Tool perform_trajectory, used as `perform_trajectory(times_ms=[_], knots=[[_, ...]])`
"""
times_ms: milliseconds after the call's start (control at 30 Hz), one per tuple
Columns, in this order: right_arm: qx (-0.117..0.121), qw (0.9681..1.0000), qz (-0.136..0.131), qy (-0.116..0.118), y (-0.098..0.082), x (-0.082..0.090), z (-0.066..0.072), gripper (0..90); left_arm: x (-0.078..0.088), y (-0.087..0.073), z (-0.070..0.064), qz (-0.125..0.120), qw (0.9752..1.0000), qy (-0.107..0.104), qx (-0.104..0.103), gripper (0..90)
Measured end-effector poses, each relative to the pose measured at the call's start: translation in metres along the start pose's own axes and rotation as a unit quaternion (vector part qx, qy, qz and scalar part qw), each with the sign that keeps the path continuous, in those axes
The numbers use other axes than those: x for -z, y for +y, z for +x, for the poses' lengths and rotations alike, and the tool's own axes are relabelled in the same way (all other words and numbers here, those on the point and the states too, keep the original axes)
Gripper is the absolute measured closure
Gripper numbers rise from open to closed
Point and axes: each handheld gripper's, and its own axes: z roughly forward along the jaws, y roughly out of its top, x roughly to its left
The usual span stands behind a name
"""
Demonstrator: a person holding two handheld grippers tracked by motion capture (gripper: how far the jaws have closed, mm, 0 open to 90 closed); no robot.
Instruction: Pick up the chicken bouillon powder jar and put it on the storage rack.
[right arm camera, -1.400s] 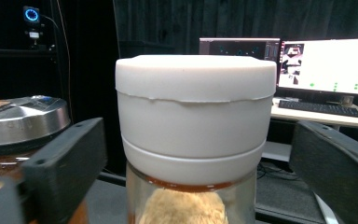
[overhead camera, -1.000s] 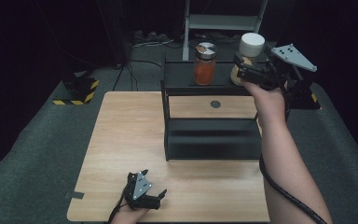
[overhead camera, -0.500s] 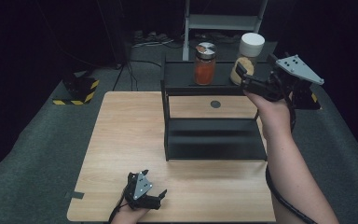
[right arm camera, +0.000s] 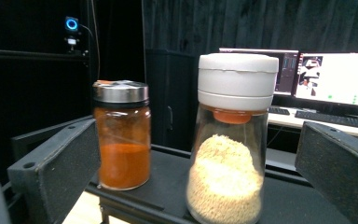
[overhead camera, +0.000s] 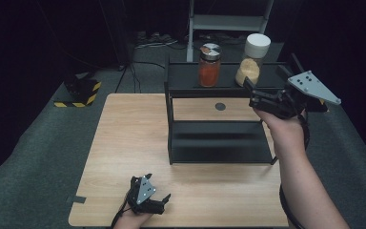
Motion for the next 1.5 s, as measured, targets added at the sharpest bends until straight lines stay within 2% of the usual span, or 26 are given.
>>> perform_trajectory(times_ms=[333, 733, 833, 867, 933, 967, 1033, 1067, 1200, 1333, 1400, 1500], knots=[[0.006, 1.0000, 0.003, 0.007, -0.014, 0.024, 0.002, 0.0, 0.000, 0.001, -0.001, 0.002, 1.0000, 0.002, -0.001, 1.0], [0.026, 0.9995, 0.015, 0.010, -0.032, 0.035, 0.003, 0.0, -0.001, 0.001, 0.000, 0.004, 1.0000, 0.001, 0.001, 1.1], [0.031, 0.9991, 0.026, 0.013, -0.047, 0.044, 0.004, 0.0, -0.001, 0.002, -0.001, 0.005, 1.0000, 0.003, 0.001, 1.1], [0.031, 0.9991, 0.026, 0.013, -0.047, 0.044, 0.004, 0.0, -0.001, 0.002, -0.001, 0.006, 1.0000, 0.002, 0.000, 1.1], [0.036, 0.9987, 0.034, 0.015, -0.058, 0.048, 0.004, 0.0, -0.001, 0.002, -0.001, 0.007, 1.0000, 0.001, -0.001, 1.0], [0.036, 0.9983, 0.043, 0.017, -0.071, 0.053, 0.005, 0.0, -0.001, 0.002, -0.001, 0.006, 1.0000, 0.002, -0.004, 1.0], [0.035, 0.9980, 0.049, 0.018, -0.077, 0.056, 0.005, 0.0, -0.001, 0.002, -0.002, 0.005, 1.0000, 0.002, -0.006, 1.0], [0.033, 0.9976, 0.058, 0.018, -0.089, 0.061, 0.007, 0.0, -0.001, 0.001, -0.003, 0.004, 0.9999, 0.003, -0.009, 1.0], [0.039, 0.9961, 0.077, 0.019, -0.108, 0.070, 0.011, 0.0, 0.000, 0.000, -0.004, 0.001, 0.9999, 0.004, -0.014, 1.0], [0.040, 0.9945, 0.095, 0.015, -0.124, 0.078, 0.014, 0.0, 0.001, 0.000, -0.006, 0.000, 0.9998, 0.006, -0.017, 1.1], [0.042, 0.9941, 0.099, 0.014, -0.127, 0.079, 0.015, 0.0, 0.001, 0.000, -0.006, 0.000, 0.9998, 0.006, -0.018, 1.0], [0.051, 0.9921, 0.114, 0.013, -0.141, 0.086, 0.018, 0.0, 0.001, 0.000, -0.008, 0.001, 0.9997, 0.008, -0.022, 1.0]])
